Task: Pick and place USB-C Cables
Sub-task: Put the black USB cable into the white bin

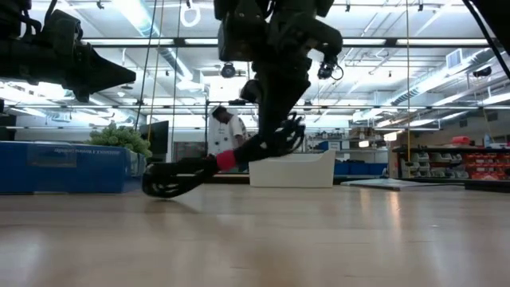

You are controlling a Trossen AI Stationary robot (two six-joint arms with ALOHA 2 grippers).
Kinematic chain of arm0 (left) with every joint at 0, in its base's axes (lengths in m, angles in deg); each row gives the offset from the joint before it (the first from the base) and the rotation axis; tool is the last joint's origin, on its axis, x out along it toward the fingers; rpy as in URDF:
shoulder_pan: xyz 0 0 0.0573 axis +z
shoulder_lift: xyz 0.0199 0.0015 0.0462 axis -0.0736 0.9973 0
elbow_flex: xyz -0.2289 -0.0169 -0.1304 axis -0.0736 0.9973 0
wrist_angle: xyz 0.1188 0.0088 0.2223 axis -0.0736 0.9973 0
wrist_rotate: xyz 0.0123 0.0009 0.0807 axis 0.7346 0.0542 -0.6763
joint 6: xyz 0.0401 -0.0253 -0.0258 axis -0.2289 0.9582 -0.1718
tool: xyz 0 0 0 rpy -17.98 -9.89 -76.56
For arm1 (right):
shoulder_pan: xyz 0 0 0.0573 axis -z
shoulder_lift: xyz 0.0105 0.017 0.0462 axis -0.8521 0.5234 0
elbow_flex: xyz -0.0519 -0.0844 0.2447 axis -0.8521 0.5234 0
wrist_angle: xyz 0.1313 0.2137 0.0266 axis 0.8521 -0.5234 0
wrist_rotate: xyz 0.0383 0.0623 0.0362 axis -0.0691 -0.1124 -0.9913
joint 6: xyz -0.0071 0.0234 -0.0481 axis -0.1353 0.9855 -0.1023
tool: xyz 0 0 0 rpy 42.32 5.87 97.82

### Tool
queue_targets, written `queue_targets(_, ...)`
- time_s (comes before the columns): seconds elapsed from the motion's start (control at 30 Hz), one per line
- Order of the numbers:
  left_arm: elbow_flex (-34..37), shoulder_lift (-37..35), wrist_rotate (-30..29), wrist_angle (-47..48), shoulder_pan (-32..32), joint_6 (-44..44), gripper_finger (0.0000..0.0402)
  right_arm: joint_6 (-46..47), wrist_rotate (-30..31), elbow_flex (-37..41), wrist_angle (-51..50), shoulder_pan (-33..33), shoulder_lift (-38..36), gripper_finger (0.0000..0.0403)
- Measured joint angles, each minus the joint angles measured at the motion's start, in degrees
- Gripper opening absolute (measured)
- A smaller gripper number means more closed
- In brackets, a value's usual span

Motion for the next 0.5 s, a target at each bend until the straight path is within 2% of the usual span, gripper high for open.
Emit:
queue_targets(0.27, 0.0, 0.0, 0.0, -0.1, 0.0, 0.0, 0.0043, 0.0, 4.3, 0.0, 0.3, 3.4, -6.8, 0.0000)
queue_targets(0.5, 0.0, 0.0, 0.0, 0.0, 0.0, 0.0, 0.0043, -0.1, 7.8, 0.0, 0.3, 9.8, -14.1, 0.0000)
